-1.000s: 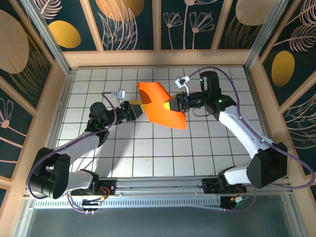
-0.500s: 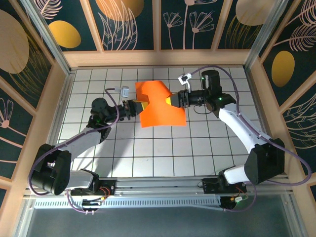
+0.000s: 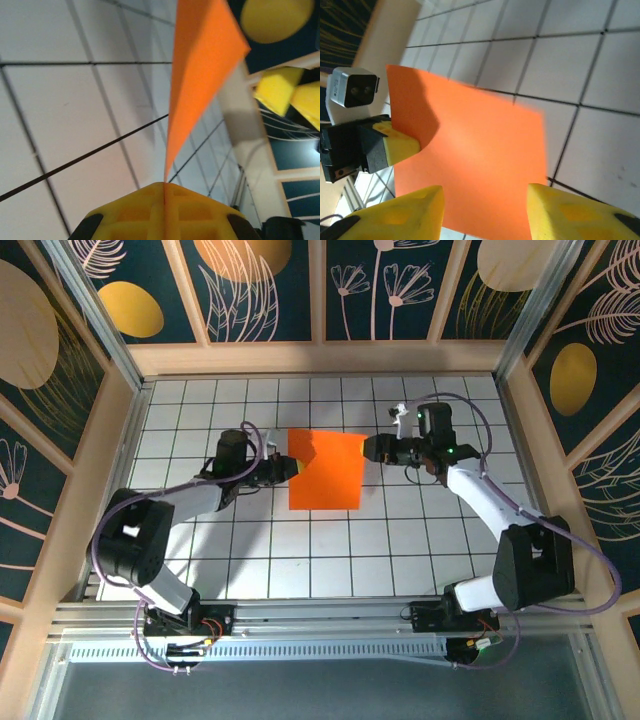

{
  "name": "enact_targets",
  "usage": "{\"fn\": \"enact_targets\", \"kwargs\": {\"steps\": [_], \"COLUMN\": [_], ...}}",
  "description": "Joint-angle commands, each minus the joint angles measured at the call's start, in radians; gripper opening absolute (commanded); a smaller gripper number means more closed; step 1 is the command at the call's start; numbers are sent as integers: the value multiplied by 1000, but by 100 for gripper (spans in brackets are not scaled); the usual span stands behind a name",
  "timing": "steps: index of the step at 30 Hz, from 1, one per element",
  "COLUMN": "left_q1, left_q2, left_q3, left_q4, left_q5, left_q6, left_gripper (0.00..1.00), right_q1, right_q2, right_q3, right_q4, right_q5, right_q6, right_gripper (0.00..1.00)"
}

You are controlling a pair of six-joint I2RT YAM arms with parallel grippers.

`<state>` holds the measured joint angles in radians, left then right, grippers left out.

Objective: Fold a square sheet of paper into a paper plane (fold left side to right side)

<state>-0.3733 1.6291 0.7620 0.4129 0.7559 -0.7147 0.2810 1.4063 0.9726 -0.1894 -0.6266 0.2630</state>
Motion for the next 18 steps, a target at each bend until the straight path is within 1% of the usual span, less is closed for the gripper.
{"fn": "enact_targets", "kwargs": {"steps": [1, 4, 8, 15, 18], "left_q1": [-3, -3, -3, -3, -3], "left_q2": [70, 133, 168, 190, 194], "left_q3": [62, 81, 108, 123, 129], "left_q4": [-187, -224, -299, -316, -323], "left_q5": [-52, -70, -127, -125, -120], "left_q6": [66, 77, 109, 120, 127], "left_gripper": [0, 0, 1, 6, 9], "right_q1": [-2, 12, 37, 83, 98], "right_q2": [35, 77, 134, 254, 299], "right_q3": [-39, -54, -63, -39, -25], "right_q4": [27, 37, 53, 85, 88], "right_q5": [87, 92, 105, 106, 109], "right_q6": [38, 41, 56, 86, 93], "right_gripper": [43, 37, 28, 1, 0]}}
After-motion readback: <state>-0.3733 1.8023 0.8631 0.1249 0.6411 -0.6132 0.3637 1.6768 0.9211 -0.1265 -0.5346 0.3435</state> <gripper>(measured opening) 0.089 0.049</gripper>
